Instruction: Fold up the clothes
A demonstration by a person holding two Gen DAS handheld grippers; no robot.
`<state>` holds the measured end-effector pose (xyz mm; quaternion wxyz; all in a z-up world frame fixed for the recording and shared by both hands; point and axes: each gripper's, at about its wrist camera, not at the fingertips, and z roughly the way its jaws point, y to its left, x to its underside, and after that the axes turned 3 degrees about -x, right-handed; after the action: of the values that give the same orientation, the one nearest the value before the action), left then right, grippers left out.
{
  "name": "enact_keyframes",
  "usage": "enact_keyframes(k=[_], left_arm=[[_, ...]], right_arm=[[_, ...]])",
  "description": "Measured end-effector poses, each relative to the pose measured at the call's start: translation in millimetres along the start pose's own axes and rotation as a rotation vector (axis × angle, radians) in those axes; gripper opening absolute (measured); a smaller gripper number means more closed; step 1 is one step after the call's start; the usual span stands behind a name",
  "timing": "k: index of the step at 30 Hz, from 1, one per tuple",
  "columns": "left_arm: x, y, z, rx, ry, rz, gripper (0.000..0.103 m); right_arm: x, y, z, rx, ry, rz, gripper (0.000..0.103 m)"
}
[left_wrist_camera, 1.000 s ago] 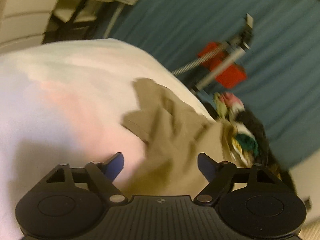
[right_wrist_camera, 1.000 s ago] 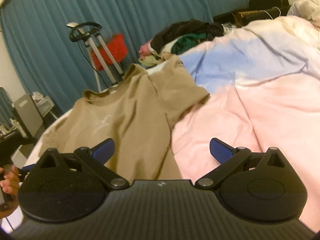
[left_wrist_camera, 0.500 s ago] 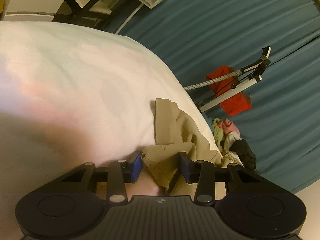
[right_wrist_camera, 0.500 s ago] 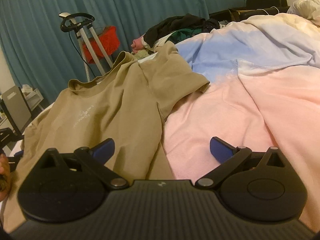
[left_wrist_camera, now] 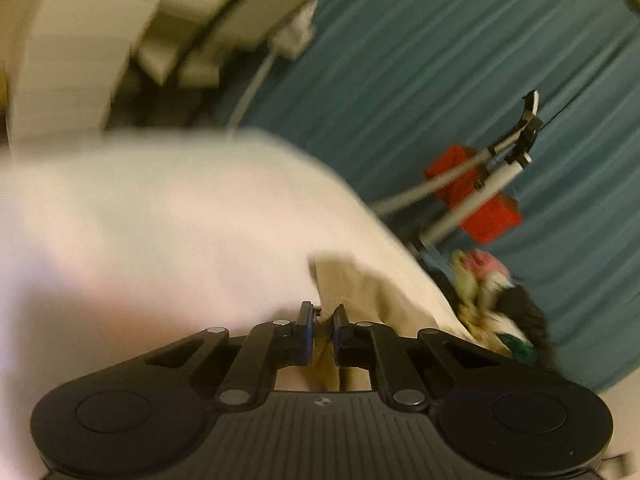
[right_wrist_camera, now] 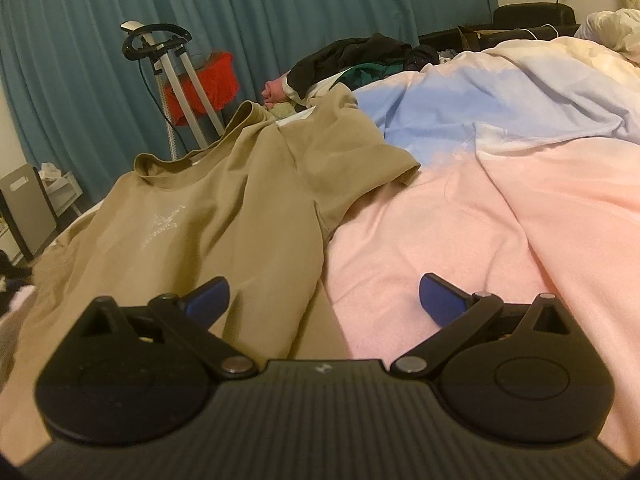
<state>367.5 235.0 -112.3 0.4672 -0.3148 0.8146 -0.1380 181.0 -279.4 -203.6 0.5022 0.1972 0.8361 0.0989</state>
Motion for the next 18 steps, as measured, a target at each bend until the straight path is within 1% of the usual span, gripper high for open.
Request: enact_keyframes(k=[1, 3, 4, 7, 8, 10, 12, 13, 14, 15, 18], left_arm=[[-4.9, -6.3, -4.9, -0.039, -0.042, 0.059, 0.009], [-5.7, -19.0, -6.8, -0.109, -0.086, 0.167, 0.009], [-2.2, -23.6, -5.3, -0.133, -0.094, 0.215, 0.009], [13.9, -35.3, 1.8, -0.170, -0.088, 0.343, 0.011], [17.7, -37.6, 3.1, -0.169, -0.072, 0.364, 0.014], [21.8, -42.2, 0.5, -0.169, -0.059, 0.393, 0.025], [25.4, -42.8, -11.5, -0.144, -0.062, 0.423, 0.057], [28.9, -44.1, -21.9, -0.130, -0.069, 0.438, 0.064], [32.8, -45.0, -32.6, -0.116, -0.075, 0.454, 0.078], [37.8, -44.7, -44.6, -0.104, -0.078, 0.477, 0.088], [52.2, -49.4, -81.0, -0.056, -0.075, 0.540, 0.090]], right_arm=[[0.1, 0.1, 0.0, 0.000, -0.001, -0.002, 0.103], [0.6, 0.2, 0.2, 0.002, -0.002, -0.005, 0.103], [0.7, 0.4, 0.4, 0.003, -0.003, -0.006, 0.103], [0.9, 0.6, 0.4, 0.004, -0.003, -0.010, 0.103], [0.8, 0.4, 0.1, 0.004, -0.004, -0.010, 0.103], [0.7, 0.6, -0.3, 0.005, -0.005, -0.011, 0.103], [0.5, 1.1, -0.3, 0.005, -0.005, -0.012, 0.103], [0.4, 0.9, -0.6, 0.005, -0.005, -0.012, 0.103], [0.3, 0.7, -1.0, 0.004, -0.006, -0.013, 0.103], [0.0, 0.9, -1.6, 0.003, -0.007, -0.014, 0.103], [-0.8, 2.7, -3.9, 0.001, -0.013, -0.018, 0.103]])
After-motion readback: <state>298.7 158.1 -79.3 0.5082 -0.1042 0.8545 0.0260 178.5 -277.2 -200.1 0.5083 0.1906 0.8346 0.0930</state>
